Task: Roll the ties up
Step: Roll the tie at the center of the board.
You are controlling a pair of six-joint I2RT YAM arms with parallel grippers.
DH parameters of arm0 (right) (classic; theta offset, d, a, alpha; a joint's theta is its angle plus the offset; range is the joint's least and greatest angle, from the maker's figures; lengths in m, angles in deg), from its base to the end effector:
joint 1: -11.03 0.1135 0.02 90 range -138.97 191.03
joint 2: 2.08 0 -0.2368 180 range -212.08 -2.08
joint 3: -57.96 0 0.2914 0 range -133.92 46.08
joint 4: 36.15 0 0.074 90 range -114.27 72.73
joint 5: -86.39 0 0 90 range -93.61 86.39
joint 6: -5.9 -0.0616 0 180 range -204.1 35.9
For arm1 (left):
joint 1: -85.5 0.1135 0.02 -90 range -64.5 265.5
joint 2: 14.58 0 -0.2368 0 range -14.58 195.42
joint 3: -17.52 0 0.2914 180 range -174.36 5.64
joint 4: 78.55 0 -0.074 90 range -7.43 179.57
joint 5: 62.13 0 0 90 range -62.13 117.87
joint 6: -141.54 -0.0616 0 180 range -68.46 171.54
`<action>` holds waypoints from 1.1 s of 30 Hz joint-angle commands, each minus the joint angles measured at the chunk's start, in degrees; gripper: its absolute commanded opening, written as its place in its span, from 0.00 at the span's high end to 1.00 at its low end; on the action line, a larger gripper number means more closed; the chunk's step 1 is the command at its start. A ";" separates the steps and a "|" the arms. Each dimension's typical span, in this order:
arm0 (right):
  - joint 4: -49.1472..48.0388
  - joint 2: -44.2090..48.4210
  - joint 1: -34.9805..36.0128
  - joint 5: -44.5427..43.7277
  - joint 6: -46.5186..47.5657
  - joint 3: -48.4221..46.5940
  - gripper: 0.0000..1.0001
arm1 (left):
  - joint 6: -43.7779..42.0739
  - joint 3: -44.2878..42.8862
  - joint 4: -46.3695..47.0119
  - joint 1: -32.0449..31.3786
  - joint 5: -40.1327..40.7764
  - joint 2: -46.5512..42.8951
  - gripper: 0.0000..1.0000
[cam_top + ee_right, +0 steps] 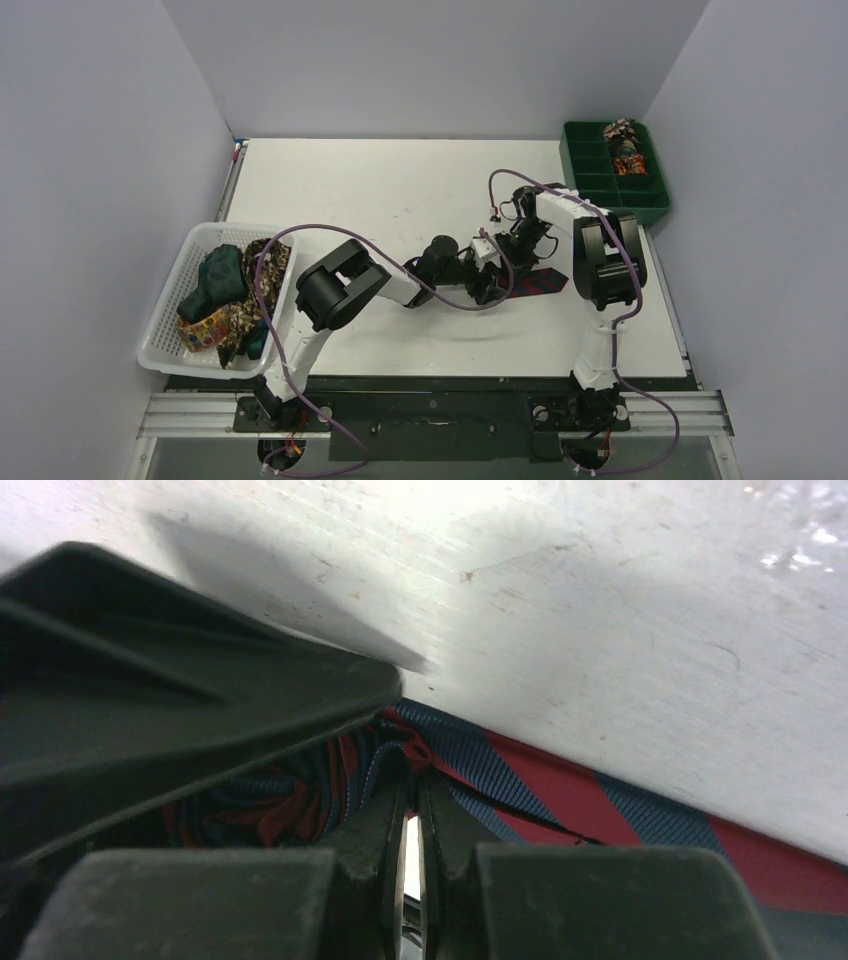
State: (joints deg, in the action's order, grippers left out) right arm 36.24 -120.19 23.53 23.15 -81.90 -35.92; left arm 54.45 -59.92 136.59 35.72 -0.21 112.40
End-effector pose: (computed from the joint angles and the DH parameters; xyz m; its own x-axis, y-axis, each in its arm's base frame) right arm 0.3674 0.1099 0.0746 -0.9636 -0.2487 0.0980 -0.1797 0.8741 0.4513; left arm 0.2851 -0.3821 0.0490 -0.2095 0.1784 -0.9614 0.9587 0.2309 -0.1661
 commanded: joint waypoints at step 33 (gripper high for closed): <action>-2.81 3.53 -2.18 23.14 5.88 2.32 0.55 | -15.65 4.22 -26.00 0.21 1.68 -1.69 0.83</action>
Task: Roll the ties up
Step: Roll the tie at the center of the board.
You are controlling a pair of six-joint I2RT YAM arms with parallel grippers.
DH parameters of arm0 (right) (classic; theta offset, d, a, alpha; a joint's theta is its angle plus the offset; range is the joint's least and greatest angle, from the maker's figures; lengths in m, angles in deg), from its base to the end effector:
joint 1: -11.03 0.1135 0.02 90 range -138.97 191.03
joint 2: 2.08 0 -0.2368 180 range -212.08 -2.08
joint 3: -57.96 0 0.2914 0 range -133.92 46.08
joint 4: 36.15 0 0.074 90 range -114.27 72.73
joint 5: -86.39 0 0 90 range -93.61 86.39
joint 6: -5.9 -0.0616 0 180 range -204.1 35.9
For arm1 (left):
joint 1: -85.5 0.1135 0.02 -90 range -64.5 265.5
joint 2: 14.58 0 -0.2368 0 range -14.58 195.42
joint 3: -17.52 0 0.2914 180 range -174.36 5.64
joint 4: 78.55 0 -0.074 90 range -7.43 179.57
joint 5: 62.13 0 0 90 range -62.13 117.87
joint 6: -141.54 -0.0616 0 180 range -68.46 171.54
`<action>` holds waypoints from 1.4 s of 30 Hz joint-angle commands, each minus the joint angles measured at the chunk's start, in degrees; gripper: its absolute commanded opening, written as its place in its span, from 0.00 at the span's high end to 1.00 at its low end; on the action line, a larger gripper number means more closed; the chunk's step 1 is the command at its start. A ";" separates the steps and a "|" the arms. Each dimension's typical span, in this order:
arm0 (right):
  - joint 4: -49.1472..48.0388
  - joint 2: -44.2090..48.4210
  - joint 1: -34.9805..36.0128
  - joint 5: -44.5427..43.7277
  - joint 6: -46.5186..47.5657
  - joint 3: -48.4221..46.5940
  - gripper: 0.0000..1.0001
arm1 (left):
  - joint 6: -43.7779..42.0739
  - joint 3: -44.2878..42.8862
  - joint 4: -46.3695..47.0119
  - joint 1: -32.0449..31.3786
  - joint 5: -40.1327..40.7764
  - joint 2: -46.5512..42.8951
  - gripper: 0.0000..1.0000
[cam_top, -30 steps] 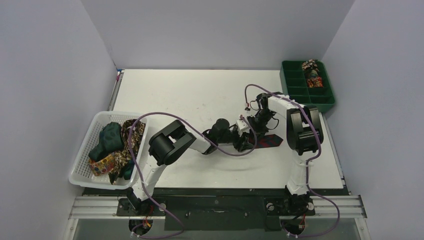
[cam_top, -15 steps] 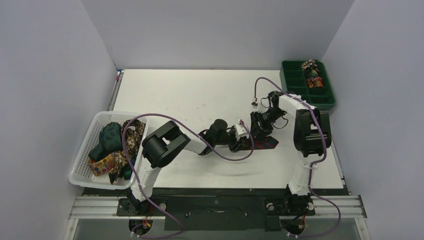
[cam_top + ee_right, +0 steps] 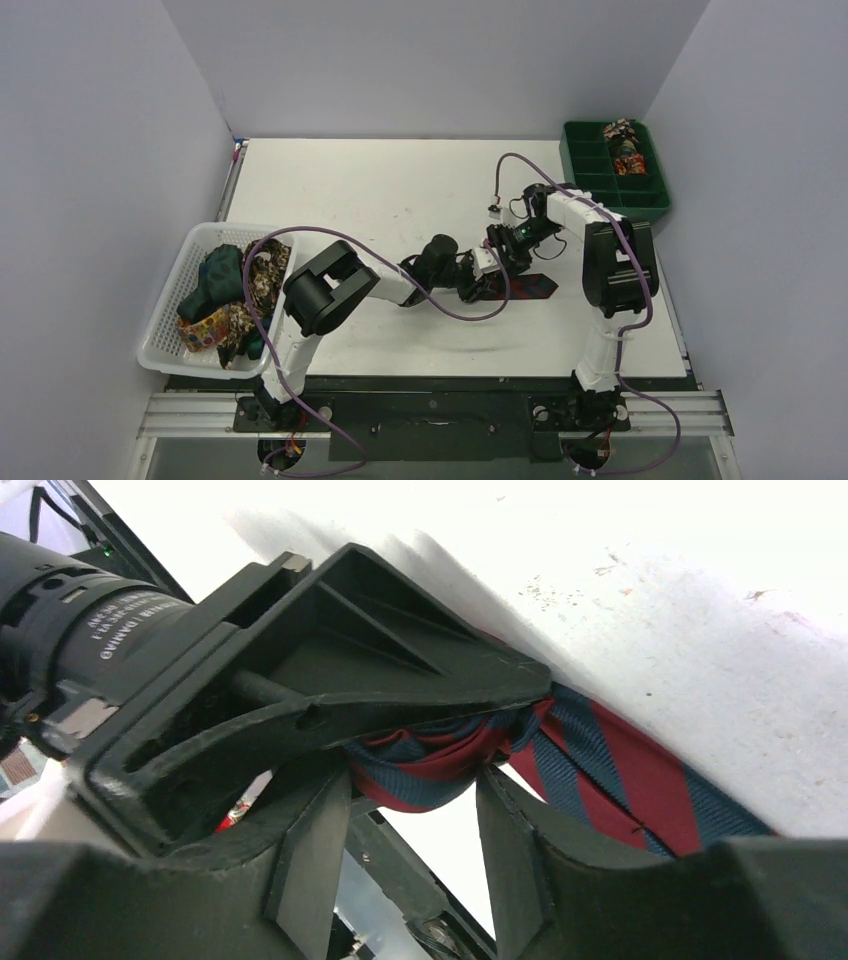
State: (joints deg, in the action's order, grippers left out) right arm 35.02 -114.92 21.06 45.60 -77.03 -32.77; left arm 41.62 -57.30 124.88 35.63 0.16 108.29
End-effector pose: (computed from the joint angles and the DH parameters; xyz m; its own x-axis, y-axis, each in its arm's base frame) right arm 0.3615 0.1113 0.1080 -0.9669 -0.2527 -0.0363 -0.1916 0.6245 0.7572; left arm 0.2747 -0.3703 0.0421 -0.1009 0.3564 -0.9289 0.9814 0.1888 -0.0342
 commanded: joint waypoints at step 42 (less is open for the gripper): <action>-5.27 -9.65 3.63 -32.77 -3.07 -3.62 1.00 | 0.38 -6.23 3.15 -1.30 -9.38 4.31 0.53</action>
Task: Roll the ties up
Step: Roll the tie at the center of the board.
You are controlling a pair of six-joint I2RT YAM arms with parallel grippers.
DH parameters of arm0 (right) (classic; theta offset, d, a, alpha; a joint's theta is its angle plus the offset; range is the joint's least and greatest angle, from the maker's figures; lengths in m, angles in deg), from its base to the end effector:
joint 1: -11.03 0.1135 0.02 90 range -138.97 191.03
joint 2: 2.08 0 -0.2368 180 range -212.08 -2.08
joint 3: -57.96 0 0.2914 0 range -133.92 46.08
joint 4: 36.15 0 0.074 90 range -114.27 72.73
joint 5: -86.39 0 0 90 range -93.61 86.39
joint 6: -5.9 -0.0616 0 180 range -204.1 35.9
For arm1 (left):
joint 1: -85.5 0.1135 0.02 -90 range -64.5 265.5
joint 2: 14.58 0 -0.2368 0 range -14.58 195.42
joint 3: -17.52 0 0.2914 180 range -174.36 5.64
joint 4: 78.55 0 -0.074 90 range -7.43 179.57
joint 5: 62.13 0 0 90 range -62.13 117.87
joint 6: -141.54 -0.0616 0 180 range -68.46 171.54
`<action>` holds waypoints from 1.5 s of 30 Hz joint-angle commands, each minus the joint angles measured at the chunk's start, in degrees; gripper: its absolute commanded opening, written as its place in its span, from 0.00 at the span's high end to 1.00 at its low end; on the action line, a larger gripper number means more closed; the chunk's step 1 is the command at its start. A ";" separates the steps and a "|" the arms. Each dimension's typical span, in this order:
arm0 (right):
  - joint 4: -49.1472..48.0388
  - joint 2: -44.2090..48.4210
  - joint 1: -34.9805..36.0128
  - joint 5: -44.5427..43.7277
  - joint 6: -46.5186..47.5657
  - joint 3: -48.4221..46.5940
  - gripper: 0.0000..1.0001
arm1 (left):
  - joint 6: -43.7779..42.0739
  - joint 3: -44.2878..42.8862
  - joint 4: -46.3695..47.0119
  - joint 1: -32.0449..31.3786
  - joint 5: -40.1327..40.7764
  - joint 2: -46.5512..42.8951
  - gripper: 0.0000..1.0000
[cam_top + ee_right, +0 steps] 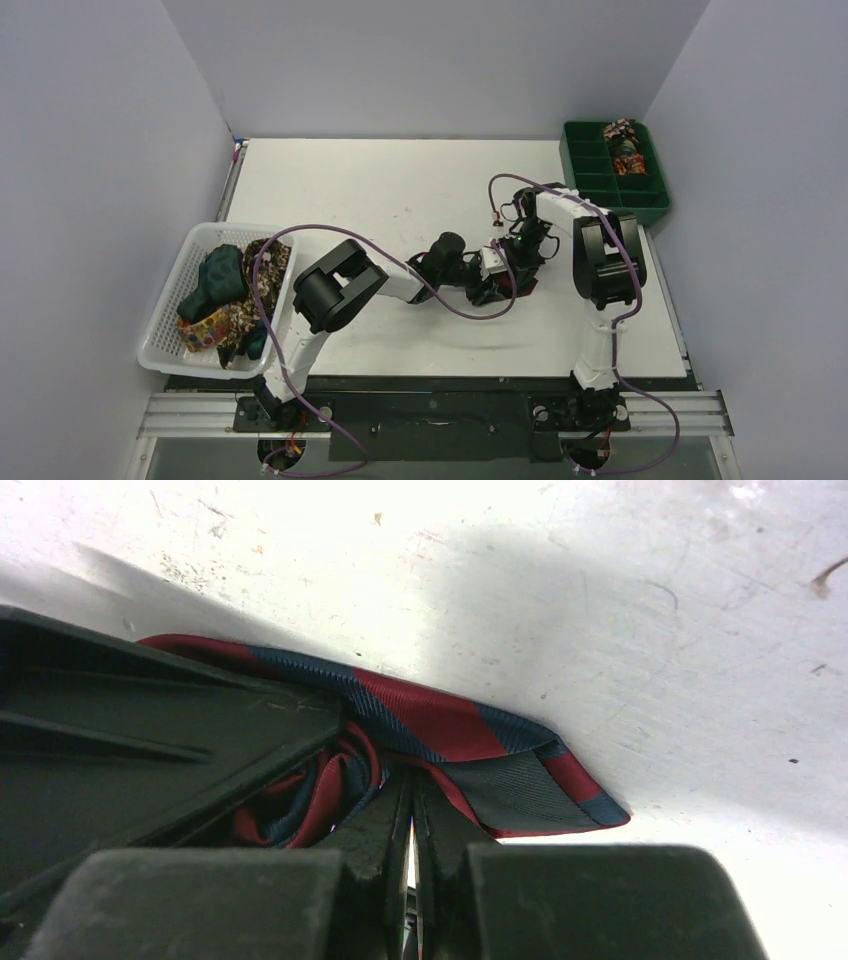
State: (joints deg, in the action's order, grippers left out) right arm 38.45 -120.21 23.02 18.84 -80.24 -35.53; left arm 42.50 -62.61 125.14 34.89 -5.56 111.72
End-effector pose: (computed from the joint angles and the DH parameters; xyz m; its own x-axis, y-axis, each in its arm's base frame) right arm 0.3624 0.1010 0.0716 -0.9544 -0.2663 0.1348 -0.1967 0.9009 0.3869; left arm 0.2770 -0.3909 0.0462 -0.0875 0.3132 -0.9456 0.9941 0.0881 -0.0628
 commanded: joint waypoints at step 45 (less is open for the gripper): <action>-1.47 -5.16 -4.52 13.88 8.56 -3.19 1.00 | -1.78 3.21 -10.06 2.22 -1.22 -2.14 0.40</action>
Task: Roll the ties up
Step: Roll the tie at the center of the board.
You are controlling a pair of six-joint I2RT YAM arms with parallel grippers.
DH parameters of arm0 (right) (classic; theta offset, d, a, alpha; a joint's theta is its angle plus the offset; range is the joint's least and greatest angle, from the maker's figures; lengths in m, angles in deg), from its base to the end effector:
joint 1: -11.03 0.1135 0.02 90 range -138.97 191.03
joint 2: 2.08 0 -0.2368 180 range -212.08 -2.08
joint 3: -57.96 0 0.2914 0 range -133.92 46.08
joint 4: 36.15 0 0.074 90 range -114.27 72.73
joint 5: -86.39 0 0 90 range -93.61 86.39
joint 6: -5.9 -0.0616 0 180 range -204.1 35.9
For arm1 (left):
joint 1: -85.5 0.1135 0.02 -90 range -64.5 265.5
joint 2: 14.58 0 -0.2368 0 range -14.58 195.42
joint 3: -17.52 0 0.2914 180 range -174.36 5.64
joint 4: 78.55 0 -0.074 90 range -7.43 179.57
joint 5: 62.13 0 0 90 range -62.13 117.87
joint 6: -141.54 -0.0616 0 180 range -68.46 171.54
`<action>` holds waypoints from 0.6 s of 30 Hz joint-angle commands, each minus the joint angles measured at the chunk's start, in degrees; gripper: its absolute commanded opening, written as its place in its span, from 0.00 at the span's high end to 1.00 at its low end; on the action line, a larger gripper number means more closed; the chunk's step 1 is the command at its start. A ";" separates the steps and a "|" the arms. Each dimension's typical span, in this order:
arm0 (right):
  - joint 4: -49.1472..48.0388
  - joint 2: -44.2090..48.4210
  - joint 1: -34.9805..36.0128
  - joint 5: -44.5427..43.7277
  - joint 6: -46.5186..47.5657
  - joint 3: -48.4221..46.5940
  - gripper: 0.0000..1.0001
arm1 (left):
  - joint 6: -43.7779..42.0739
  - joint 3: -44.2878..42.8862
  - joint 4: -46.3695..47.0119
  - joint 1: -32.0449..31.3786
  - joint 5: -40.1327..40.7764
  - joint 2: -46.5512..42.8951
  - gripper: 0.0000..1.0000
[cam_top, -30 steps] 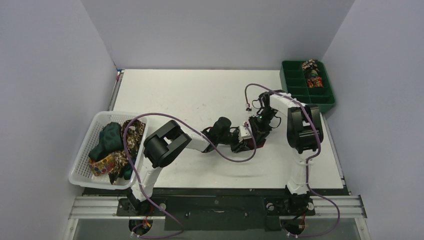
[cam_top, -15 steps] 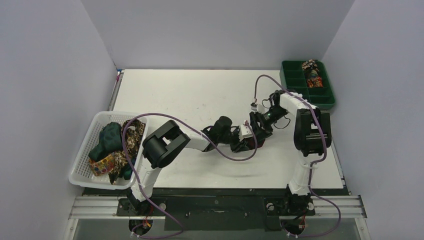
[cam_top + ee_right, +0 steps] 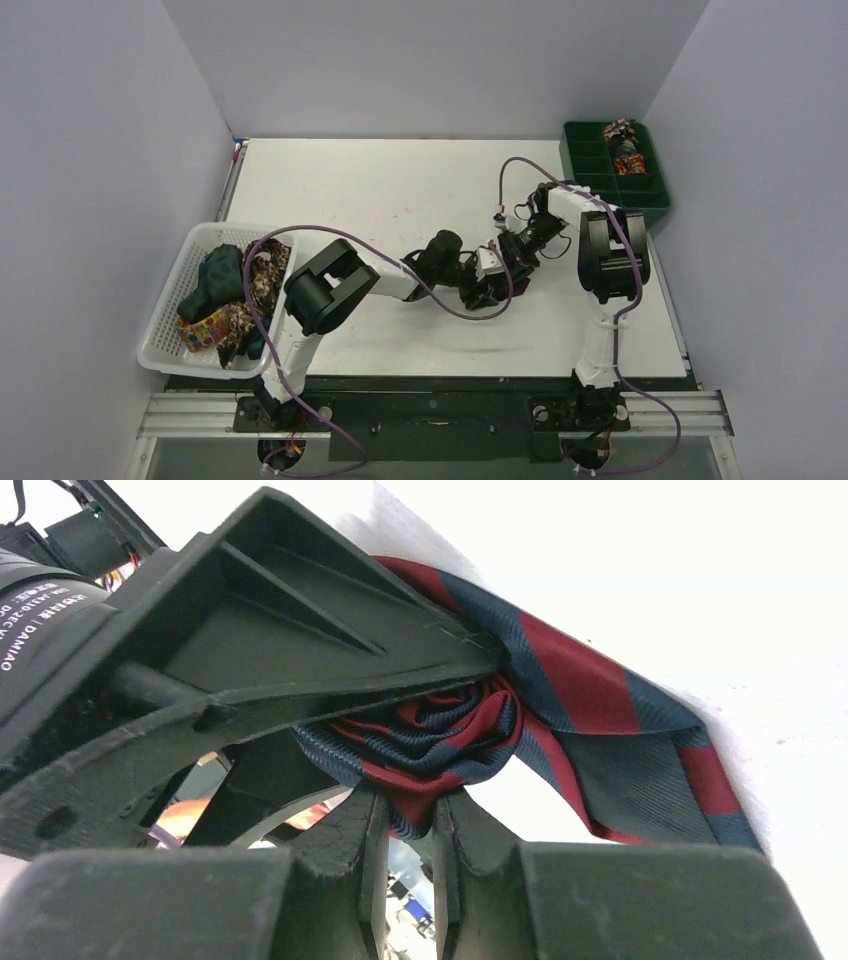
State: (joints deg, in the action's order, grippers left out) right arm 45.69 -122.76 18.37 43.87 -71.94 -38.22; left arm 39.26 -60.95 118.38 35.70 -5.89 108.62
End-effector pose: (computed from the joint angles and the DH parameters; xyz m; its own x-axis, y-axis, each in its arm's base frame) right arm 0.3646 0.0927 0.0854 -0.9555 -0.2666 0.1260 -0.0838 0.6553 0.7507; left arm 0.2756 -0.3791 0.0482 -0.0916 0.3823 -0.9195 0.9945 0.0817 -0.0651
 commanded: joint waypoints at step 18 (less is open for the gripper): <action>-12.29 -4.12 0.98 -18.56 -4.15 0.00 1.00 | 8.56 -1.61 10.58 0.80 0.02 3.02 0.66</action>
State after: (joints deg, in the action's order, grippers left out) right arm 45.53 -123.57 18.63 39.59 -76.94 -38.74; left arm 49.10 -59.48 127.76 36.86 -7.81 109.88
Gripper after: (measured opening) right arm 0.131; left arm 0.453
